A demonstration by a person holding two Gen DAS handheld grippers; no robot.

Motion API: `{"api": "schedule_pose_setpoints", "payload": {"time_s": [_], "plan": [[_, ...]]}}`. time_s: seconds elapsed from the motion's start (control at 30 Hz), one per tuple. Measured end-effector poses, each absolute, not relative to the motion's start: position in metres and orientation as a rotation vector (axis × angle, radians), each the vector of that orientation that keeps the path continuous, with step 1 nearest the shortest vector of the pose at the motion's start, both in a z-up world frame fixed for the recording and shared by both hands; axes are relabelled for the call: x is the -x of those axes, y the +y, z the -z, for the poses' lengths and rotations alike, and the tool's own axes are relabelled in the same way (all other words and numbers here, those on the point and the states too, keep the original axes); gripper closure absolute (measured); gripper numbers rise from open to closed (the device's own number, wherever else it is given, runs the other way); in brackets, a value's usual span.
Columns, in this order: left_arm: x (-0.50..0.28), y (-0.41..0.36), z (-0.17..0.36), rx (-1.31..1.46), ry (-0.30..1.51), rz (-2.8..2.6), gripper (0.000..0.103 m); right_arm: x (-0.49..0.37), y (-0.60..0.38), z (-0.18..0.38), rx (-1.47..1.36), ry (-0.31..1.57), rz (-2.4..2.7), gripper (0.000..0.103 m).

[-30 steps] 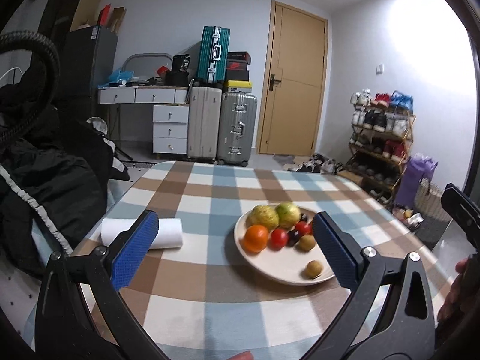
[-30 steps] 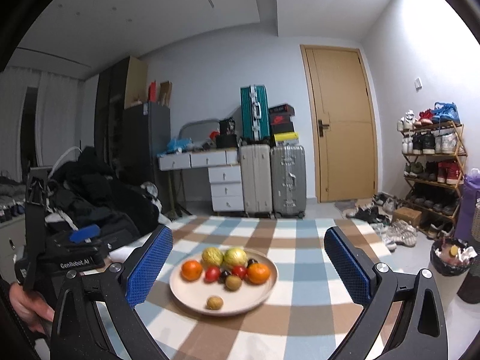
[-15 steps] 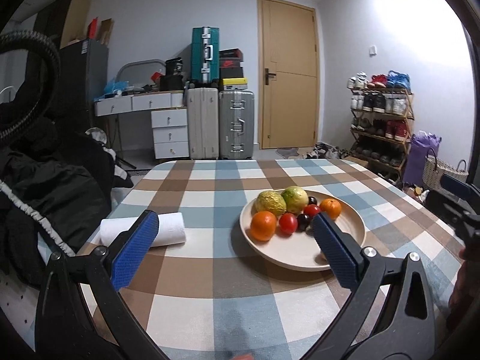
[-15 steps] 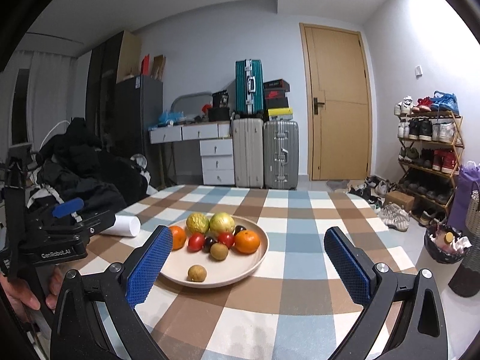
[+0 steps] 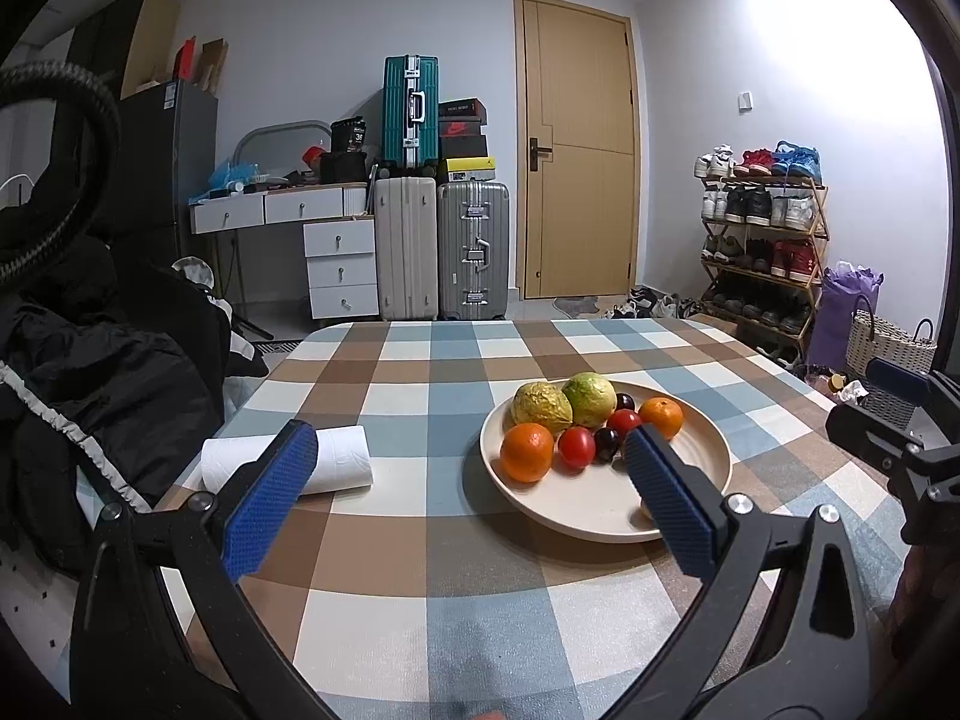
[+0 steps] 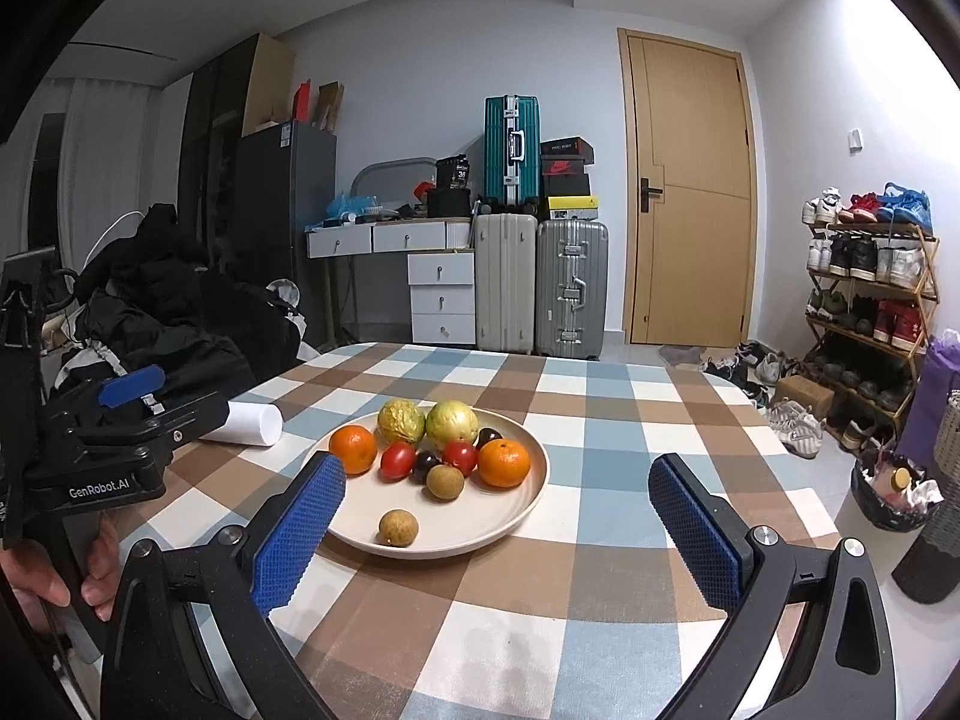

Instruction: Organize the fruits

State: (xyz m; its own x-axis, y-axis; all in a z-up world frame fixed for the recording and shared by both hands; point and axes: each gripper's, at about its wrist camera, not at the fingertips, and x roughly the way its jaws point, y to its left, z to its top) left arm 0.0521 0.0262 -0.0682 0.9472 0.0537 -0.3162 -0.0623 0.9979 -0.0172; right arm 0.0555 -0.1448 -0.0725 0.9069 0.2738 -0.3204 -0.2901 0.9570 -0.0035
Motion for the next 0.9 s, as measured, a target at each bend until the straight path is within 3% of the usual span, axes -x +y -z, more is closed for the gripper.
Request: {"api": "schedule_pose_setpoints", "payload": {"time_s": [0.9], "plan": [[-0.0506,0.0273,0.0674,0.026,0.321,-0.059,0.001,-0.0554,-0.1449,0.0728,0.053,0.324,-0.291,0.000]]}}
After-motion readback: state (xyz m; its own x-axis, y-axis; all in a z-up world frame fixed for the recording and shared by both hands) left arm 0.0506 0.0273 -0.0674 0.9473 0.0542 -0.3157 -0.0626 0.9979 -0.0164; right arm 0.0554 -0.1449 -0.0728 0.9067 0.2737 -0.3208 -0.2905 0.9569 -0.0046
